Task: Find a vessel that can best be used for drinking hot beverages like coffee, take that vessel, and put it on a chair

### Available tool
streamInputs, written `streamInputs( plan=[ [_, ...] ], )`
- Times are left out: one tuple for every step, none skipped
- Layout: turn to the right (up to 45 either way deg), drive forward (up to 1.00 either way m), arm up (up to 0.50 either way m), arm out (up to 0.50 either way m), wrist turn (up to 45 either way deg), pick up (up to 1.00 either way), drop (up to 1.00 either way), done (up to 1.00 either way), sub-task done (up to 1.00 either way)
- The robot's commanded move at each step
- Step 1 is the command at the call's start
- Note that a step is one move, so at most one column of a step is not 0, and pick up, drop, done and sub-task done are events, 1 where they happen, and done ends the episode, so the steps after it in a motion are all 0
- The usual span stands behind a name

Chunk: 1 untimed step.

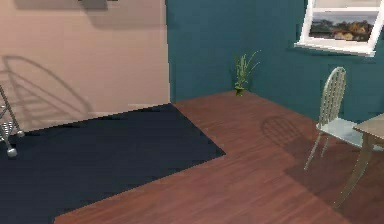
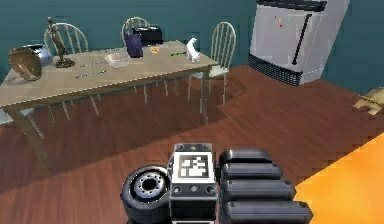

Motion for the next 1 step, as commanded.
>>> streamInputs(
  plan=[
    [0.0, 0.15, 0.00, 0.00, 0.0, 0.00, 0.00, 0.00, 0.00]
  ],
)
